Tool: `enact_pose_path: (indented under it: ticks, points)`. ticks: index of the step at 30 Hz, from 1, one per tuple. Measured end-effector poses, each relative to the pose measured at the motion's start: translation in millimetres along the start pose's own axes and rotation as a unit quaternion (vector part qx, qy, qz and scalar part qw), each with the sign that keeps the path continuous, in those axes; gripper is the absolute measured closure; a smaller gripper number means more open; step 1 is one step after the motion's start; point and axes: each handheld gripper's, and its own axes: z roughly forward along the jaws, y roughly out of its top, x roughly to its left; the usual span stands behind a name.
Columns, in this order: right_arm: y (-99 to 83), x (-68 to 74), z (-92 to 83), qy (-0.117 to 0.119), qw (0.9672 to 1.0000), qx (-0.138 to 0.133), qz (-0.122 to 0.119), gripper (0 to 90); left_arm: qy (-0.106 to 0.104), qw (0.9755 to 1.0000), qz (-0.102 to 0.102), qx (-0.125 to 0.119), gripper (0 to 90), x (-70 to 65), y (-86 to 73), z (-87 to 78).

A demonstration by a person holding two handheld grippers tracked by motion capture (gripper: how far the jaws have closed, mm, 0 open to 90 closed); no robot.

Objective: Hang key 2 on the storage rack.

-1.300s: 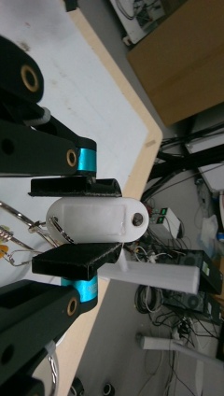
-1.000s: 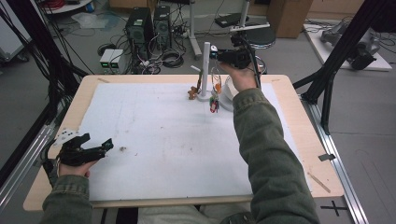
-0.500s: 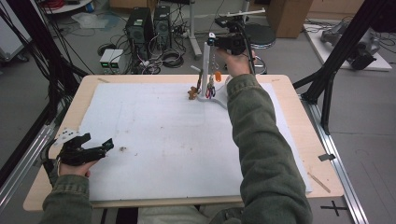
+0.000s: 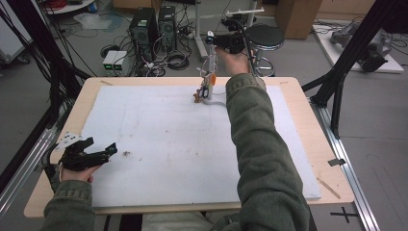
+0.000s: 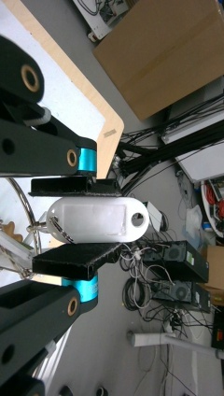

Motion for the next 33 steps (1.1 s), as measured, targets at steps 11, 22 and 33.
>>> enact_pose_path:
  ticks: [11, 22, 33]
  points:
    - [-9.4, 4.9, 20.2, 0.007, 0.9997, 0.023, -0.005, 68.8, -0.003, 1.0000, -0.001, 0.000, 1.7, -0.9, -0.1, -0.3]
    - [-13.7, 2.4, 9.7, 0.043, 0.9990, 0.011, 0.004, 52.4, -0.002, 1.0000, 0.000, 0.001, 1.7, -1.2, -0.3, 0.0]
    - [-14.4, 6.1, -13.7, 0.014, 0.9990, 0.040, -0.015, 10.8, -0.002, 1.0000, 0.000, 0.006, 1.7, -0.7, -0.5, 0.1]
